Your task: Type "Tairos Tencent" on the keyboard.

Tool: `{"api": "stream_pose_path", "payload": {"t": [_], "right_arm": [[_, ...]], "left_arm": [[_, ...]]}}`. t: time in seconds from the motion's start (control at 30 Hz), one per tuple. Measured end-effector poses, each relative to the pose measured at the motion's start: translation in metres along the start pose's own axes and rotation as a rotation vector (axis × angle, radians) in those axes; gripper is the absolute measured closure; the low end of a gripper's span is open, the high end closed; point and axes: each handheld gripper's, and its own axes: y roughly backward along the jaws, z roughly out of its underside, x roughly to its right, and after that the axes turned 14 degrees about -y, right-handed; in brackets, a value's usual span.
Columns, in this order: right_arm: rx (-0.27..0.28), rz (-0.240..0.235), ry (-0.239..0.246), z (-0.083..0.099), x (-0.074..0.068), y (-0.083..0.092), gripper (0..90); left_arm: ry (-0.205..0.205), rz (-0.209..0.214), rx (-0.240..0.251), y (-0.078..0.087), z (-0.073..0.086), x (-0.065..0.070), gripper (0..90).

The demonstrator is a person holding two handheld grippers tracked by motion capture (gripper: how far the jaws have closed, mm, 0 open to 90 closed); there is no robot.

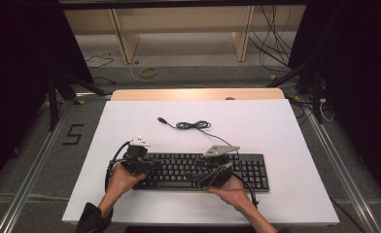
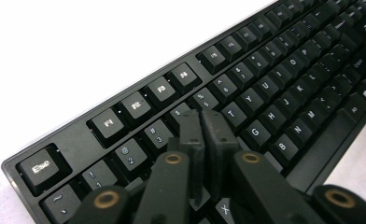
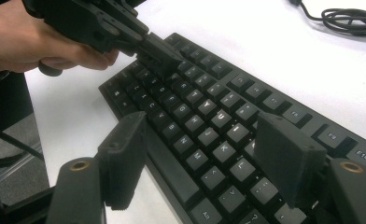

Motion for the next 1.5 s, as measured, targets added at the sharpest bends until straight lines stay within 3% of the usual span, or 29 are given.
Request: {"api": "stream_pose_path", "payload": {"t": [0.43,0.83,1.1,1.5], "right_arm": [[-0.002,-0.002,-0.001,0.002,0.000,0.002,35.4],[-0.005,0.005,0.004,0.002,0.000,0.001,35.6],[-0.006,0.008,0.001,0.002,0.002,0.000,35.7],[-0.012,0.011,0.001,0.004,0.002,-0.002,35.6]], "left_arm": [[-0.010,-0.009,-0.057,-0.008,0.001,-0.001,89.2],[0.014,-0.005,-0.021,-0.003,0.000,0.001,88.8],[0.035,0.025,0.019,0.006,-0.001,0.000,81.2],[0.043,0.050,0.052,0.014,-0.002,-0.001,60.7]]}}
